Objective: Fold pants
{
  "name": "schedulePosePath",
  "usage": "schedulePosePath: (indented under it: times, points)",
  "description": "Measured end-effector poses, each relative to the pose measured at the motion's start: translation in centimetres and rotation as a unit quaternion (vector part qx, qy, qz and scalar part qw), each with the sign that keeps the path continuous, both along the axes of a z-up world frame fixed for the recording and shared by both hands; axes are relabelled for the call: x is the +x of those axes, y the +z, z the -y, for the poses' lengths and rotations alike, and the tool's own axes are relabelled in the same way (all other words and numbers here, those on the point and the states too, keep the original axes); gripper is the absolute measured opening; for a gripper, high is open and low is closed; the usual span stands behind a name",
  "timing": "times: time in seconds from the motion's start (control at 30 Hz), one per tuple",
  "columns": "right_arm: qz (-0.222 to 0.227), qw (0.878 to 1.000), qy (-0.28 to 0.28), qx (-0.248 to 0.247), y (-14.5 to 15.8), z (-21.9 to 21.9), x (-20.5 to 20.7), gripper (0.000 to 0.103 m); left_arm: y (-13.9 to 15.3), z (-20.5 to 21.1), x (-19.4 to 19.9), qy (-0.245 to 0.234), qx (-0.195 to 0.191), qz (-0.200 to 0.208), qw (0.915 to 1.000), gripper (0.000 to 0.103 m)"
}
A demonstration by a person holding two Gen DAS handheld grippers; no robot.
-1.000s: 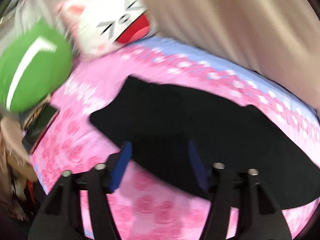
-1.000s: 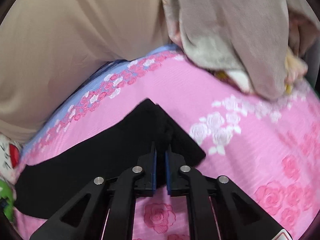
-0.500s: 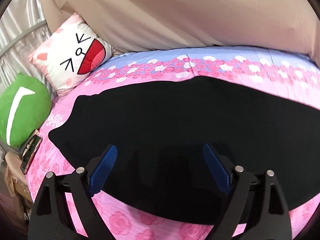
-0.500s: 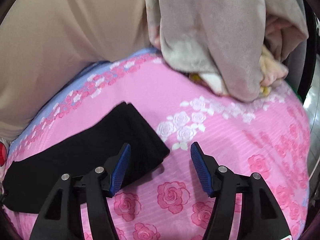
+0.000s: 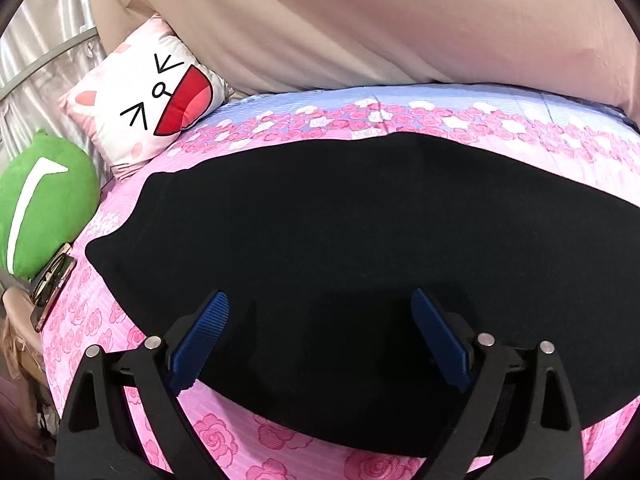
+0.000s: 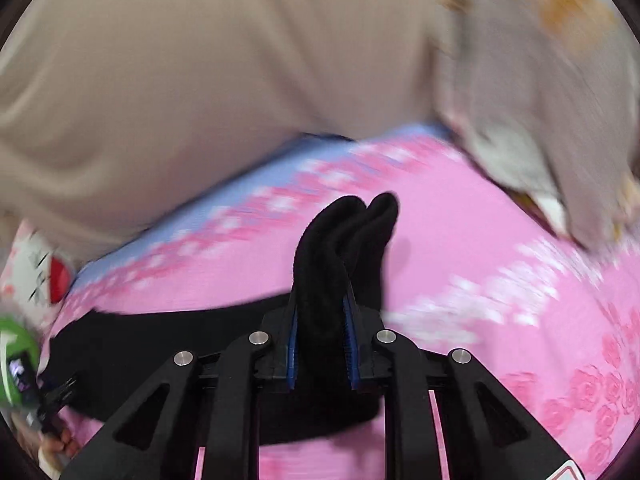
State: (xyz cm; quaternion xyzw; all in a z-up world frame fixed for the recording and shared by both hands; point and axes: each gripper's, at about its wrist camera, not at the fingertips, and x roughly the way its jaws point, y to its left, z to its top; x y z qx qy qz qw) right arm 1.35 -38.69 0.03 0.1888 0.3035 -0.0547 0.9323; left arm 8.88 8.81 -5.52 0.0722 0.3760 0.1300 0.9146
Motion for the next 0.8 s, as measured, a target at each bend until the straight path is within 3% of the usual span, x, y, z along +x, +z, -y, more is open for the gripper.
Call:
schedulePosePath:
  times: [0.1, 0.17, 0.33, 0.37, 0.4, 0.5, 0.63, 0.7, 0.8]
  points:
    - [0.014, 0.994, 0.11, -0.023, 2.8, -9.3, 2.3, 0.02, 0.3, -0.3, -0.4, 0.002, -0.008, 0.013, 0.9999, 0.091]
    - [0.007, 0.985, 0.168, -0.027, 2.6, -14.5, 3.9, 0.021, 0.6, -0.8, -0.8, 0.008, -0.022, 0.025, 0.9994, 0.091]
    - [-0.081, 0.96, 0.268, -0.013, -4.4, -25.4, 8.2, 0.03, 1.0, -3.3, -1.6, 0.036, -0.074, 0.049, 0.9954, 0.093]
    - [-0.093, 0.958, 0.269, -0.035, -5.9, -27.2, 8.4, 0.037, 1.1, -3.6, -1.7, 0.039, -0.079, 0.05, 0.9949, 0.093]
    - [-0.073, 0.961, 0.26, -0.064, -5.9, -28.3, 7.5, 0.048, 1.1, -3.9, -1.8, 0.039, -0.085, 0.052, 0.9943, 0.093]
    - [-0.054, 0.958, 0.273, -0.064, -3.7, -28.2, 4.9, 0.053, 1.0, -4.6, -1.9, 0.037, -0.104, 0.051, 0.9926, 0.093]
    - [-0.027, 0.977, 0.197, -0.081, -0.9, -23.2, 0.4, 0.057, 0.8, -4.3, -1.6, 0.026, -0.106, 0.04, 0.9932, 0.093]
    - [-0.043, 0.983, 0.149, -0.102, -0.6, -20.1, -0.7, 0.058, 0.8, -4.0, -1.5, 0.022, -0.101, 0.04, 0.9938, 0.094]
    - [-0.053, 0.98, 0.156, -0.109, -0.7, -19.9, -1.1, 0.058, 0.8, -3.4, -1.5, 0.014, -0.091, 0.039, 0.995, 0.095]
